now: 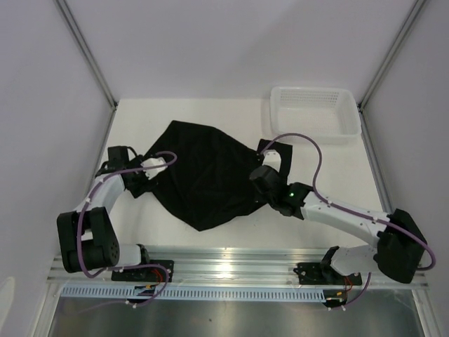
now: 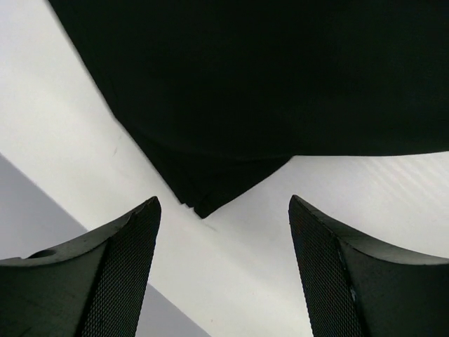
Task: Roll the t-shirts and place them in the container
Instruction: Flatten the tshirt
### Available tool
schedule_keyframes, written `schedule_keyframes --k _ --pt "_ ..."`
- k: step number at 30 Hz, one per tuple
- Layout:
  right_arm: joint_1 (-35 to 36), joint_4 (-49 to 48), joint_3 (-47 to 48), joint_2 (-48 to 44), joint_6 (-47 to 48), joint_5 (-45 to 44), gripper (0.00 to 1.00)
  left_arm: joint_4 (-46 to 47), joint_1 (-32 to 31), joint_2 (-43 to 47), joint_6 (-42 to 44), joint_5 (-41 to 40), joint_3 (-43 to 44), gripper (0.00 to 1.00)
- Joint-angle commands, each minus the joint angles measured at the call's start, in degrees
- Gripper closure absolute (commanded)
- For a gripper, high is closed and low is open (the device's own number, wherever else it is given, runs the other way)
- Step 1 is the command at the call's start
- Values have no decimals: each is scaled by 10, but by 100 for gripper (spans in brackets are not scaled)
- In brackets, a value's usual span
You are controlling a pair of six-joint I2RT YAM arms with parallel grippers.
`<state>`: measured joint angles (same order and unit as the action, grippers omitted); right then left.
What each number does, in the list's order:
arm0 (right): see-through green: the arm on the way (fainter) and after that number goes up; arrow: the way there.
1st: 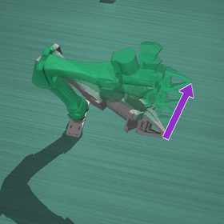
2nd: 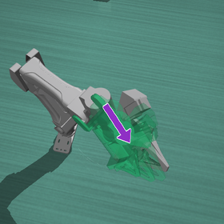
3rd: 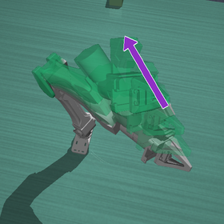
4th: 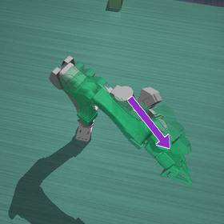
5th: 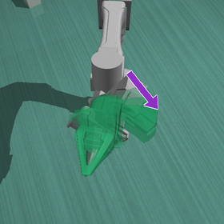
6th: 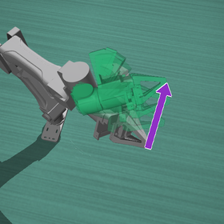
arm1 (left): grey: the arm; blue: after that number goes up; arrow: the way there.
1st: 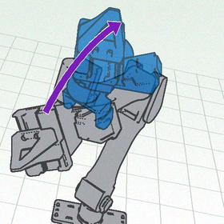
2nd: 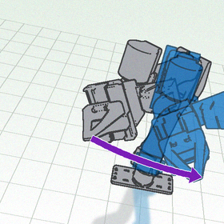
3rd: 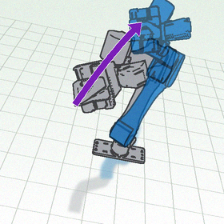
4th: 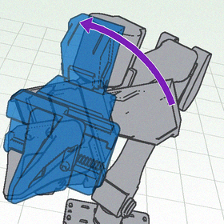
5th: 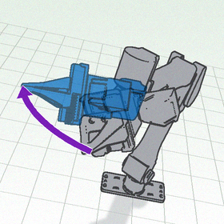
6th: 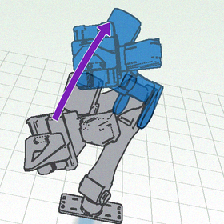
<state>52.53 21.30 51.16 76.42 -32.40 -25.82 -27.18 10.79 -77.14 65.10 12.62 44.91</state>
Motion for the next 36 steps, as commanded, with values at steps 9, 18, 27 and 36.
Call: schedule_keyframes --k 9,18,27,36 --pt "-75 113 -80 -242 -41 -63 100 -55 -23 67 131 66 -14 29" --pt "-111 88 -119 -289 -43 -19 100 -97 -84 122 231 72 -92 25" --pt "-113 86 -120 -287 -41 -18 100 -25 -102 32 225 0 -97 32" --pt "-133 88 -116 -292 -35 -8 100 -24 -103 -13 183 -22 -82 99"
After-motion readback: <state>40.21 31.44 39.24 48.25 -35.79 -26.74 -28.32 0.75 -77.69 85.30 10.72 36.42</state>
